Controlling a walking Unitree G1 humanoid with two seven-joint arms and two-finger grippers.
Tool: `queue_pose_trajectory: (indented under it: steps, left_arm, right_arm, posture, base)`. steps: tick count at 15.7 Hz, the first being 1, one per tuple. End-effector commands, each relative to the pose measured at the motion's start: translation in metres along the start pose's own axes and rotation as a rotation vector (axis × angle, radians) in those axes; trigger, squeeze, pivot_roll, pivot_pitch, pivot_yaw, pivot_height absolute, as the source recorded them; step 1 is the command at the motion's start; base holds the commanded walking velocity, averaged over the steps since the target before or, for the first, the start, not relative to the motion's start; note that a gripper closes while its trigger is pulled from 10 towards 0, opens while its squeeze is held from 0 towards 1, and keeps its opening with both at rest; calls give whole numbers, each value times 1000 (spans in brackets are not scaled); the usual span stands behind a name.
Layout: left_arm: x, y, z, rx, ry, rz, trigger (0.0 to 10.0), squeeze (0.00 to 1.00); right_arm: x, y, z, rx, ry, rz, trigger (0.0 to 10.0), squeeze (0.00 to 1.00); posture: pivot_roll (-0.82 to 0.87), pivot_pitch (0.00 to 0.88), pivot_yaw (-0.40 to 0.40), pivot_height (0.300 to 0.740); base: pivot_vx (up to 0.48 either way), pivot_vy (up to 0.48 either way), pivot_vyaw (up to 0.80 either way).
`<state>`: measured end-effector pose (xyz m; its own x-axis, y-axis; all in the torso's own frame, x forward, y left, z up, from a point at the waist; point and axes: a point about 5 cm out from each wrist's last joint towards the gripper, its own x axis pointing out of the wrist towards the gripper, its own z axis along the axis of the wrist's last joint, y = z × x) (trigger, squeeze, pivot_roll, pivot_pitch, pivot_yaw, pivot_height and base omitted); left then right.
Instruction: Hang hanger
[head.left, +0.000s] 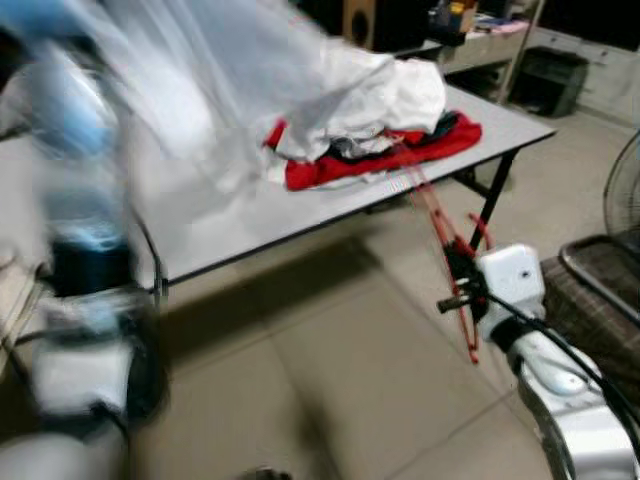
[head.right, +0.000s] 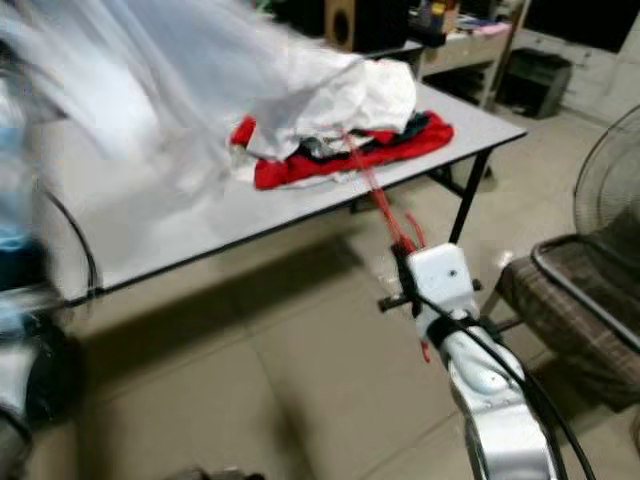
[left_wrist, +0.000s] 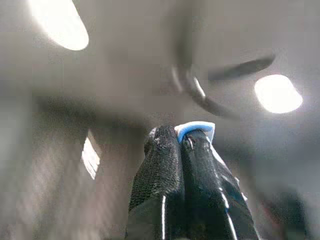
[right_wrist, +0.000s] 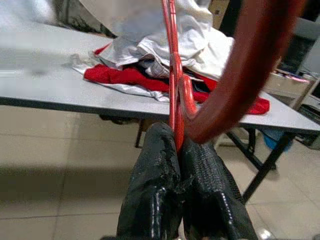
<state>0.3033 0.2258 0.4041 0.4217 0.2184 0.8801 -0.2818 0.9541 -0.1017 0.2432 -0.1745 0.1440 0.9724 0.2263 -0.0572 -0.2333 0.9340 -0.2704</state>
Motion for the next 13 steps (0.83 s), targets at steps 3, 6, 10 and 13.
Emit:
queue_pose_trajectory:
  steps: [3,6,10,13]
  left_arm:
    - [-25,10,-42,202,203,-55,0,0]
    - [-165,-42,-127,31,906,-618,0,0]
    - [-266,-67,-114,-221,1165,-992,0,0]
    - [-298,-58,-112,-247,1289,-989,0,0]
  right_arm:
    - [0,1,2,3,-8,-6,10000,0]
    - [-1,5,1,26,5,19,10000,0]
    - [-12,18,-23,-84,177,159,10000,0]
    - [-23,17,-40,-91,294,196,10000,0]
  posture:
    - [-87,0,74,740]
    - [-91,0,70,740]
    - [-103,0,65,740]
    - [-115,0,47,740]
  base:
    - [0,0,0]
    - [0,0,0]
    - [0,0,200]
    - [0,0,800]
